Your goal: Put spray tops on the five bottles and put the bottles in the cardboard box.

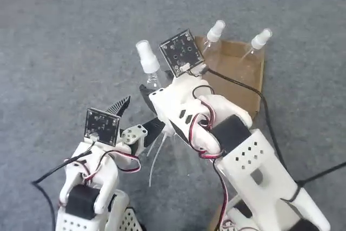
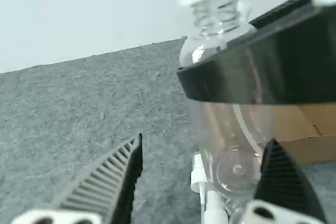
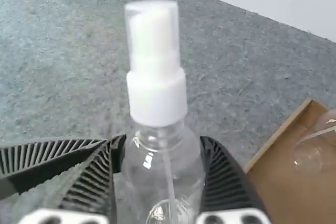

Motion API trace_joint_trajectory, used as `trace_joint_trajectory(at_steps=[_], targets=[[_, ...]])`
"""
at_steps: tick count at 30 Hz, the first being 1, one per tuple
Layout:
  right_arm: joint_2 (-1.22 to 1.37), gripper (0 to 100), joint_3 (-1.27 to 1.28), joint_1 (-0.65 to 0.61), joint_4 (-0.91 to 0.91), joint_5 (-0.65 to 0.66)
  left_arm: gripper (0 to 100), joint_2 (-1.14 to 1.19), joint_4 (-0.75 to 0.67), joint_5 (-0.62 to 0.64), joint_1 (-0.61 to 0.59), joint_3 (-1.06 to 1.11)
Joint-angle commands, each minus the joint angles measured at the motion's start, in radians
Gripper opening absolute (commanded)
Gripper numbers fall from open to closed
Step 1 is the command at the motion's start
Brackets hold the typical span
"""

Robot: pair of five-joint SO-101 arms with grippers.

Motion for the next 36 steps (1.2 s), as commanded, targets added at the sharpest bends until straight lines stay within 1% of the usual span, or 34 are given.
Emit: trace_joint_trajectory(at_steps=[1, 6, 8, 10, 15, 20, 26, 33, 36], targets=[[-0.056, 0.6, -0.077, 0.136, -0.024, -0.005, 33, -0.005, -0.003, -0.006, 0.003, -0.007], [-0.041, 0.6, -0.035, 0.363, -0.125, -0.005, 33, -0.008, 0.008, -0.006, 0.003, -0.007], [-0.039, 0.6, 0.034, 0.418, -0.22, -0.005, 33, -0.008, 0.008, -0.006, 0.003, -0.007], [-0.03, 0.6, 0.117, 0.443, -0.335, -0.005, 33, -0.008, 0.008, -0.006, 0.003, -0.007], [0.008, 0.6, 0.318, 0.443, -0.616, -0.011, 33, -0.008, 0.008, -0.006, 0.003, -0.007], [0.088, 0.6, 0.425, 0.447, -0.835, -0.008, 33, -0.008, 0.003, -0.006, 0.003, 0.005], [0.209, 0.6, 0.465, 0.45, -0.97, -0.011, 33, -0.008, 0.003, -0.006, 0.003, 0.005], [0.337, 0.6, 0.466, 0.45, -1.059, -0.011, 33, -0.008, 0.003, -0.006, -0.017, 0.007], [0.375, 0.6, 0.466, 0.452, -1.09, -0.012, 27, -0.008, -0.011, -0.003, -0.071, 0.007]])
